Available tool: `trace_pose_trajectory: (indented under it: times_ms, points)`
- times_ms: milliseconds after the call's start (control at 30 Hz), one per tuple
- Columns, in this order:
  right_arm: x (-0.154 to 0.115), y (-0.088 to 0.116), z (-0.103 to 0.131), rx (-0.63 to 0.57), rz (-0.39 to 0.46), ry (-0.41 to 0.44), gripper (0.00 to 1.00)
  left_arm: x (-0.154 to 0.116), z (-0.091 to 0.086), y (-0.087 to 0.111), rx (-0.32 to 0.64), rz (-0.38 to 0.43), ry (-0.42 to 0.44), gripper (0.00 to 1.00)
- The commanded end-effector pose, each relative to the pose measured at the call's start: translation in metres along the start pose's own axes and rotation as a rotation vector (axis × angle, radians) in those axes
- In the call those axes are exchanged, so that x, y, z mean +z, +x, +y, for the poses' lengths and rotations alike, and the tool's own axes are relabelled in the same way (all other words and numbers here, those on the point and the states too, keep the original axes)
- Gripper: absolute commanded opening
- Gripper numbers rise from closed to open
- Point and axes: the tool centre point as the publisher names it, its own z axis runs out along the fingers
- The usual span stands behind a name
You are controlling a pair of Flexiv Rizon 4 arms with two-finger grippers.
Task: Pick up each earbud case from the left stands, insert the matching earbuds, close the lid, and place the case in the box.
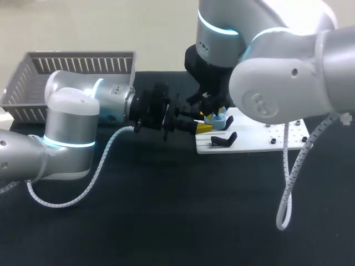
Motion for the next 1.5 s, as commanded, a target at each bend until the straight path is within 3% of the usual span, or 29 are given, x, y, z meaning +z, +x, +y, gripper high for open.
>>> trace_pose_trajectory:
  times_ms: [33,300,467,567,800,967,1200,1500]
  points:
    - [0.004,-0.003,-0.002,0.003,0.007,0.004,0.0,0.0,-0.002,-0.001,0.004,-0.002,-0.004,0.0]
    - [0.004,-0.002,-0.003,0.013,0.02,0.021,0.0,0.0,-0.002,-0.001,0.004,-0.002,-0.004,0.0]
    - [0.001,0.0,-0.004,0.017,0.02,0.016,0.77,0.0,-0.002,-0.001,0.004,-0.002,-0.004,0.0]
    - [-0.002,0.002,-0.004,0.019,0.014,0.01,1.0,0.0,-0.002,-0.001,0.004,-0.002,-0.004,0.0]
    - [-0.026,0.009,0.003,0.009,-0.045,-0.029,1.0,0.0,-0.002,-0.001,0.004,-0.002,-0.004,0.0]
    - [-0.042,0.002,-0.008,0.08,-0.085,-0.034,1.0,0.0,-0.002,-0.001,0.004,-0.002,-0.004,0.0]
    - [-0.033,-0.021,-0.046,0.249,-0.078,0.003,1.0,0.0,-0.002,-0.001,0.004,-0.002,-0.004,0.0]
    - [-0.011,-0.034,-0.085,0.343,-0.048,0.021,1.0,0.0,-0.002,-0.001,0.004,-0.002,-0.004,0.0]
